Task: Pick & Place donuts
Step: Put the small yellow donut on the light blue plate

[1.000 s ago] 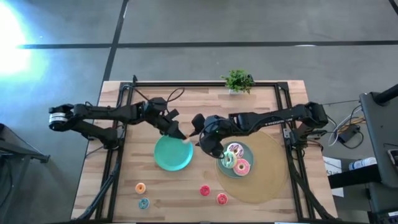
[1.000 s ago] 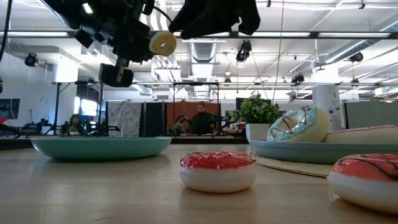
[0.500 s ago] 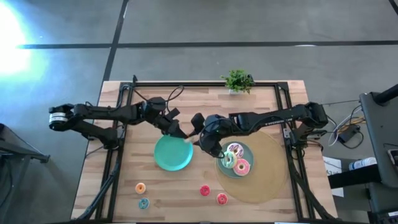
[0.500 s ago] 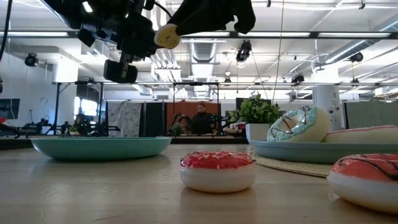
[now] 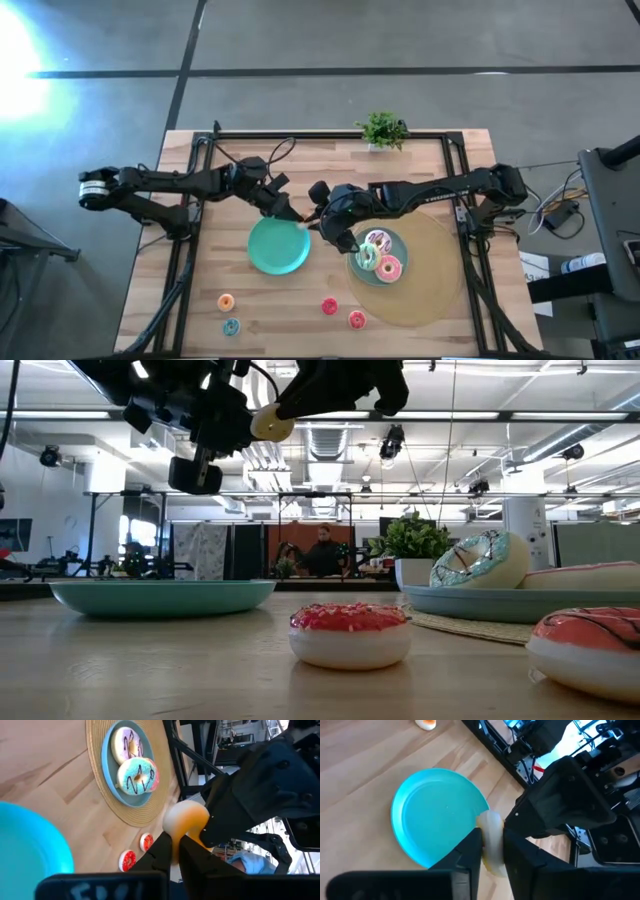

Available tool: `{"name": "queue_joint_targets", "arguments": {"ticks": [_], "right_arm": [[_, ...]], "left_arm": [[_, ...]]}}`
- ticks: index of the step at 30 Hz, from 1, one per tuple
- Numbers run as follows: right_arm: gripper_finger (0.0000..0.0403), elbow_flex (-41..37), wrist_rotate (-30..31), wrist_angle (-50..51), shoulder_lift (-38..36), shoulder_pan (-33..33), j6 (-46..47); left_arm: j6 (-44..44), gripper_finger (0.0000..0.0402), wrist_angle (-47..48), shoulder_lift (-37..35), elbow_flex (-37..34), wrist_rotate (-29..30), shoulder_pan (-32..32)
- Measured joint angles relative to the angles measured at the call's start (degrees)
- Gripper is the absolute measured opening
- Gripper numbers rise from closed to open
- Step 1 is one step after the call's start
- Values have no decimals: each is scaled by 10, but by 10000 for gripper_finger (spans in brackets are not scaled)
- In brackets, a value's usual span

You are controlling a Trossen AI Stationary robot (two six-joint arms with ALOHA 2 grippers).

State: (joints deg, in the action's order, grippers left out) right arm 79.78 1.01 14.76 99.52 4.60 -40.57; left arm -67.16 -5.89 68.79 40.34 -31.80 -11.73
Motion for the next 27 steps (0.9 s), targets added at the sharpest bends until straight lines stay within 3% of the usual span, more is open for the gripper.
{"name": "queue_joint_targets", "arguments": {"ticks": [8,11,16,20,27], "right_arm": [[33,-2,-1,-3,0,-3,53],[27,-2,-8,1,1,-8,112],[20,-7,-80,16,1,-32,277],[18,-29,-123,2,1,-59,433],[18,-78,-162,-105,14,-89,684]], "left_arm": [[8,79,1,0,2,17,18],[24,94,19,-4,1,38,18],[68,102,65,-26,1,99,18],[109,102,146,-71,1,189,27],[116,102,267,-177,1,424,96]]}}
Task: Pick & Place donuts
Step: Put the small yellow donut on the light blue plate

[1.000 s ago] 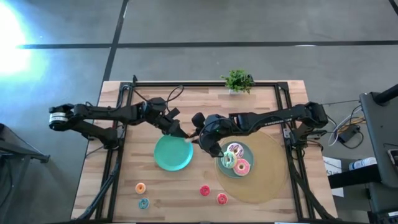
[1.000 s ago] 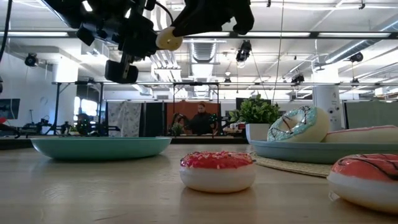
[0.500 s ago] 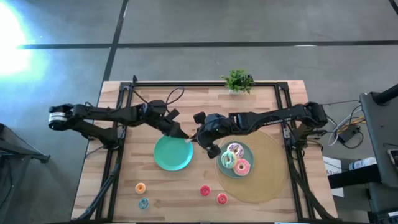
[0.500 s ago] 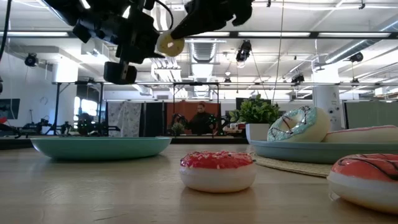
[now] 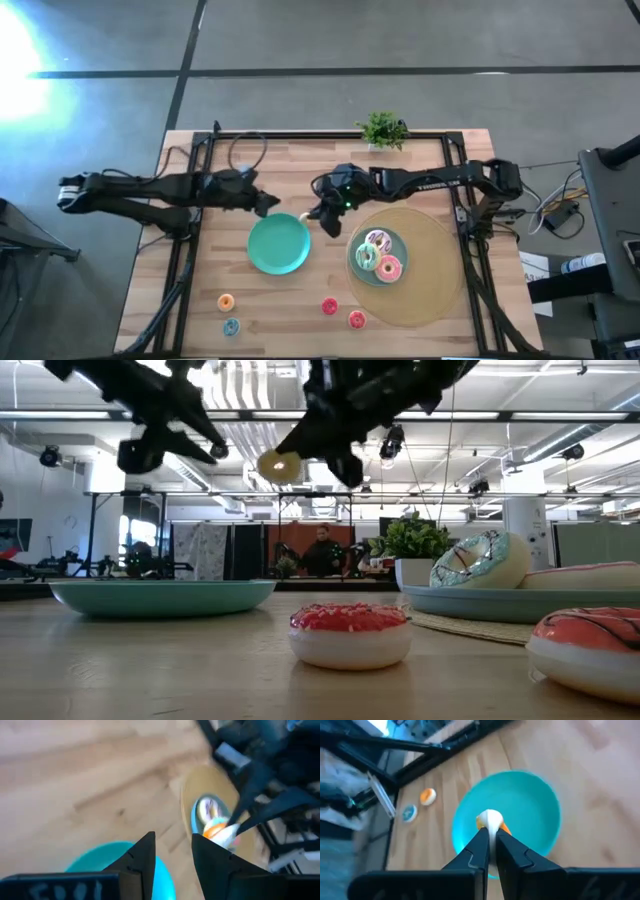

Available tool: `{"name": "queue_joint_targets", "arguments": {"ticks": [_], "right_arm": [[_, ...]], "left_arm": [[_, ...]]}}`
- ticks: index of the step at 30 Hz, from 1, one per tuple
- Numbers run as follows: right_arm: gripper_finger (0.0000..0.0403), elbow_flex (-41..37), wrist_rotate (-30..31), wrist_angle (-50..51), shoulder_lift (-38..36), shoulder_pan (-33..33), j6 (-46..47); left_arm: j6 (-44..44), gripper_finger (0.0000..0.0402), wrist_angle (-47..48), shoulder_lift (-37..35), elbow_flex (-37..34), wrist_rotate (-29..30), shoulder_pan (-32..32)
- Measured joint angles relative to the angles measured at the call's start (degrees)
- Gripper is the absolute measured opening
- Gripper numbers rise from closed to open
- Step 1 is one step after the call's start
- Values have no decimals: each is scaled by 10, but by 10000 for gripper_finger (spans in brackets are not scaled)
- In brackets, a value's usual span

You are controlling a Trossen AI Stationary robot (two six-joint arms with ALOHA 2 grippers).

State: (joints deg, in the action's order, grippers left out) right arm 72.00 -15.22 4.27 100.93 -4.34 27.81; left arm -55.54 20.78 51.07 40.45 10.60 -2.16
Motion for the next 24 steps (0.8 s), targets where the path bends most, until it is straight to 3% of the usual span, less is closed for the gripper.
{"name": "queue_joint_targets", "arguments": {"ticks": [6,11,17,24], "right_arm": [[18,22,-93,-41,92,-2,120],[18,94,-127,-46,181,1,171],[18,178,-204,-10,259,-7,228],[18,271,-213,134,317,-4,197]], "left_arm": [[25,101,-8,-48,3,139,90],[30,101,-7,-64,9,217,143],[30,101,18,-64,9,261,185],[30,101,63,-64,11,302,202]]}}
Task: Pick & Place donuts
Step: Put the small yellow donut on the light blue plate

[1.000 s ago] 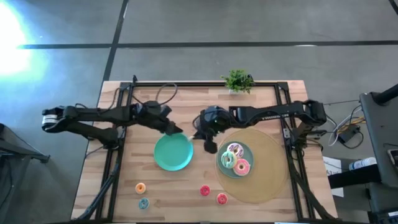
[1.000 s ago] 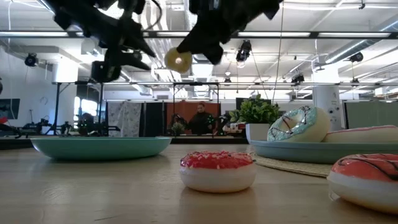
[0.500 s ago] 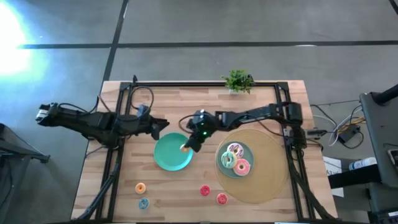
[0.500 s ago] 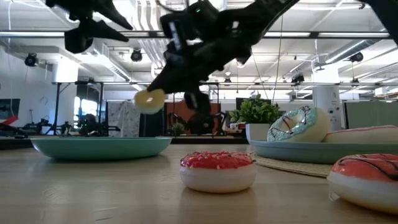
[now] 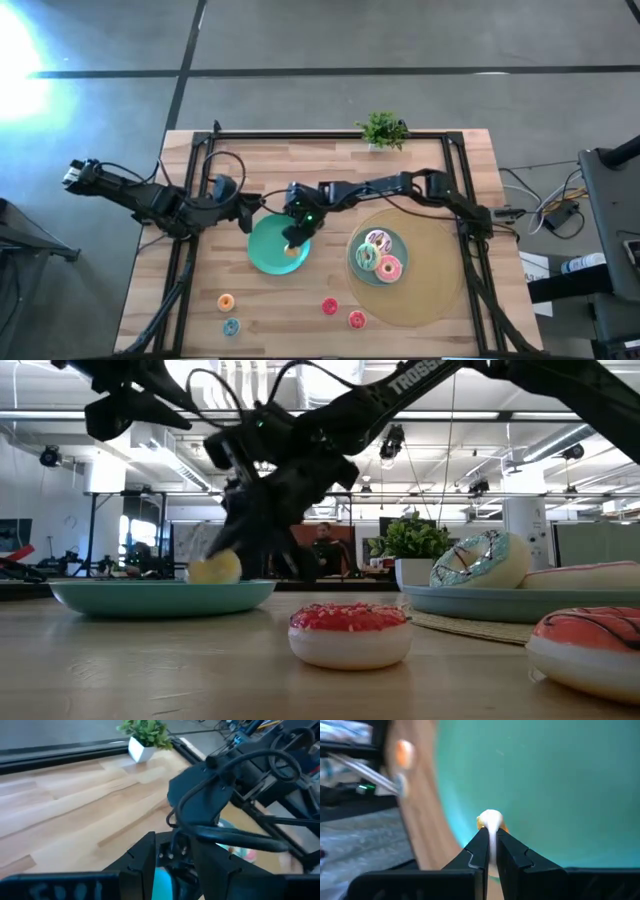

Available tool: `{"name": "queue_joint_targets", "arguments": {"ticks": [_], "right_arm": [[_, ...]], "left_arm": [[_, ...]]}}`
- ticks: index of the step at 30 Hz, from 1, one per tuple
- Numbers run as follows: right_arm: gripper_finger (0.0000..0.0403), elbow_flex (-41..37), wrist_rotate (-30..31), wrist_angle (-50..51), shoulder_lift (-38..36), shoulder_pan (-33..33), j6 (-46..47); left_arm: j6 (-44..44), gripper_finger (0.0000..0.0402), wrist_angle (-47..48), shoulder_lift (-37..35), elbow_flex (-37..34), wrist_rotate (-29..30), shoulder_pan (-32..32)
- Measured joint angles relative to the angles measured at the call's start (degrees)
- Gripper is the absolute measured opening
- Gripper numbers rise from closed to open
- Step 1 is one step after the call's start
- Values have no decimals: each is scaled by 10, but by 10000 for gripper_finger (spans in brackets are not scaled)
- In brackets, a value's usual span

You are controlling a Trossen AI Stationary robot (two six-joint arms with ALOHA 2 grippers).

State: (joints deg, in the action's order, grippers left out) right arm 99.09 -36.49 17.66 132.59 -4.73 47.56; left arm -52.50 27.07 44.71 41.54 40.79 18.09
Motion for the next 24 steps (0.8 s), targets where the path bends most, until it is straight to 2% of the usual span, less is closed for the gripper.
{"name": "queue_joint_targets", "arguments": {"ticks": [4,17,20,24], "right_arm": [[18,26,7,47,21,0,-28],[20,36,67,73,25,1,-100],[41,36,81,75,25,1,-119],[90,36,85,75,25,1,-123]], "left_arm": [[2,101,19,0,0,8,0],[80,101,26,0,25,35,2],[87,101,26,-1,26,37,2],[88,101,29,-1,23,37,2]]}}
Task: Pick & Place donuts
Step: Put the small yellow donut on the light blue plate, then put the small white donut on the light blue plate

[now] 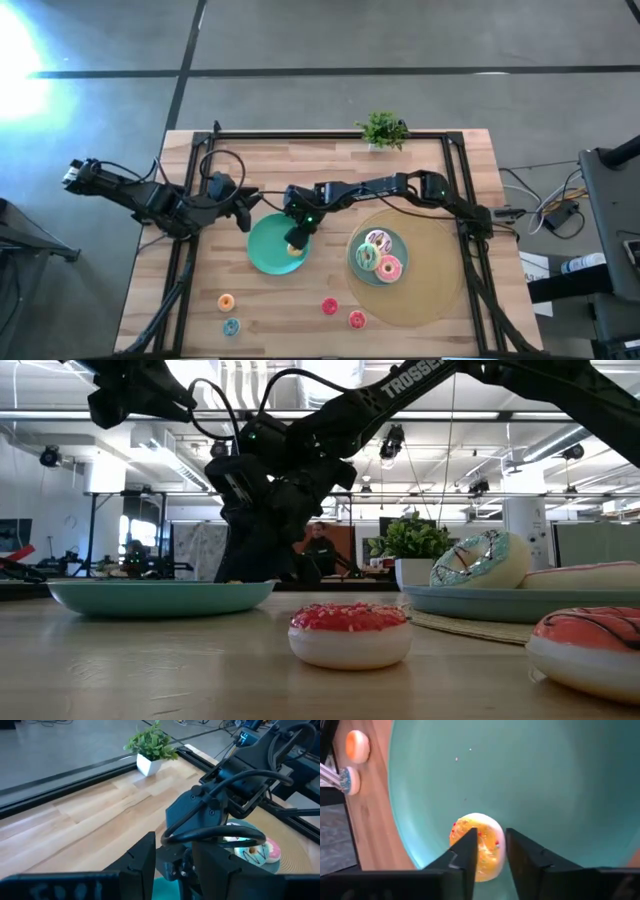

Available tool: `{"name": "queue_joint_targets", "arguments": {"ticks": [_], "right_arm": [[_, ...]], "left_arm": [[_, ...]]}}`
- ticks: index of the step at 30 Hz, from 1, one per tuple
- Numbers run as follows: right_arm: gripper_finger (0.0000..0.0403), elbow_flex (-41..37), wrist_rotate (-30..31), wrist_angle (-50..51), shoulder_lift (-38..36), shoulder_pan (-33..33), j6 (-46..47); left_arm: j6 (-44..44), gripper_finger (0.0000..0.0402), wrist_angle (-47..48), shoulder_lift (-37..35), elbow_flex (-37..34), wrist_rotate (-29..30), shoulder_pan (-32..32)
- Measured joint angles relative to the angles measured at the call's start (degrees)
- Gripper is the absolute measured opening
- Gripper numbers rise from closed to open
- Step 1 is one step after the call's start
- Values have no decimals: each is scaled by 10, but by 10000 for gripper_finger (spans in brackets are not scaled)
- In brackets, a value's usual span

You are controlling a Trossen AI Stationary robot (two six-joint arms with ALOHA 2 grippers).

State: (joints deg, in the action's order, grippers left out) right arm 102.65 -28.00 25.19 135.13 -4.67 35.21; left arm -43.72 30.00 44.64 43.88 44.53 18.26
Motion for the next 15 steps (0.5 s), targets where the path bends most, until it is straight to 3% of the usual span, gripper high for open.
{"name": "queue_joint_targets", "arguments": {"ticks": [8,15], "right_arm": [[170,0,47,11,-22,0,-66],[191,-2,157,78,-91,2,-211]], "left_arm": [[-11,101,16,0,0,-8,0],[-86,101,99,3,0,-116,11]]}}
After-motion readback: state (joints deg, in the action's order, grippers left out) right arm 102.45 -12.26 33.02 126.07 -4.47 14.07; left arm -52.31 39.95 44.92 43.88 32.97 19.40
